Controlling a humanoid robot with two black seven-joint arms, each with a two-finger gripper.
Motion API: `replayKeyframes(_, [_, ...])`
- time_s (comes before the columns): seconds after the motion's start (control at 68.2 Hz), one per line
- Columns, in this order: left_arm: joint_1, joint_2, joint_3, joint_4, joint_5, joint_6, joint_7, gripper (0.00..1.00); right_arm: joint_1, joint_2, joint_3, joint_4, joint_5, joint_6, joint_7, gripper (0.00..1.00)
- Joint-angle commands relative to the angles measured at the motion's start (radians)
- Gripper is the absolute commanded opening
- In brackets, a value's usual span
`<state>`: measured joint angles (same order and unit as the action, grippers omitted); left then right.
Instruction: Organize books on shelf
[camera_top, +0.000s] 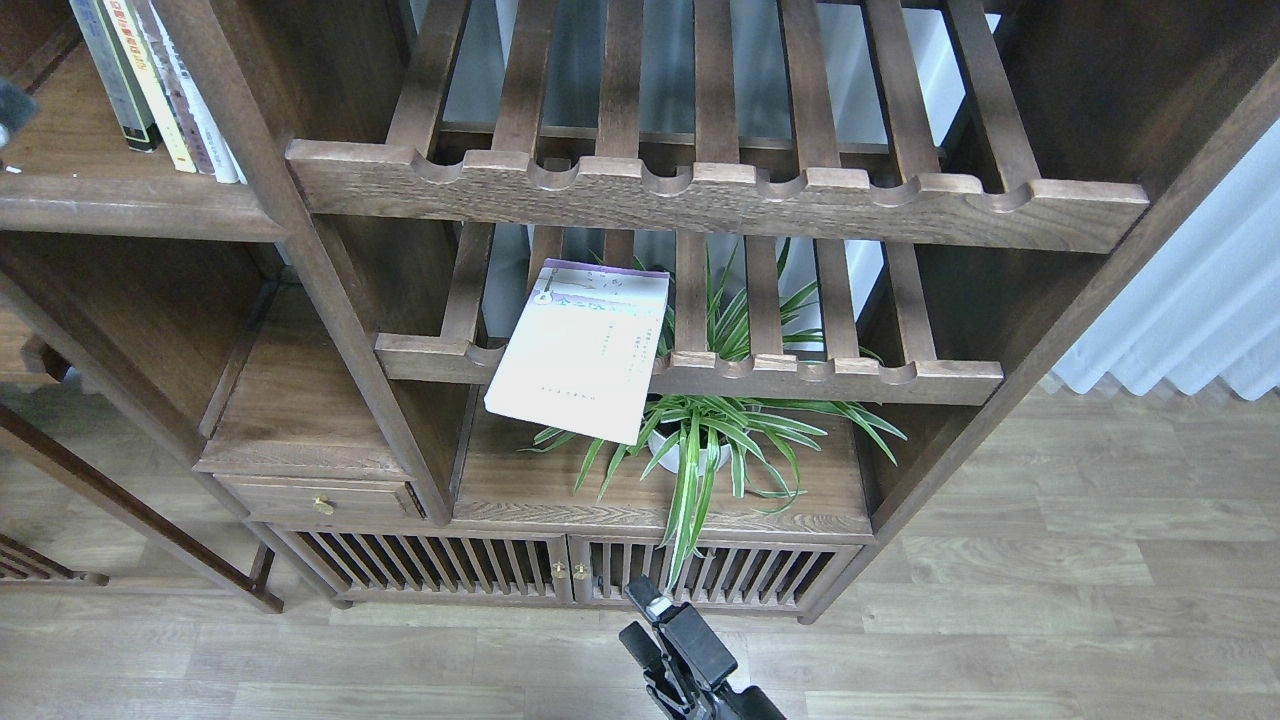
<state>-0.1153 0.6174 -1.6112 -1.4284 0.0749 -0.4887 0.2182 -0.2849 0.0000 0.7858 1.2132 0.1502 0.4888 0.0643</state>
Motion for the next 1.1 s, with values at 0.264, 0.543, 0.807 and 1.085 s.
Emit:
replayKeyframes(0.264, [0.195,-0.125,0.001,0.016,0.0,0.0,0.003,0.94,0.079,0.0,0.0,-0.012,0.002,0.0,0.011,1.0])
replayKeyframes(0.543, [0.278,-0.143,-0.013,0.124,-0.009,0.0,-0.005,0.99,0.141,0.0,-0.002,-0.011,-0.001,0.0,0.023,1.0])
replayKeyframes(0.807, [0.283,-0.142,-0.024,0.276,-0.009,0.0,0.001,0.99,0.223,0.0,0.0,-0.012,-0.004,0.0,0.054,1.0])
replayKeyframes(1.085, [0.286,-0.142,-0.024,0.313,-0.009,0.0,0.001,0.99,0.299,0.0,-0.002,-0.012,-0.006,0.0,0.097,1.0])
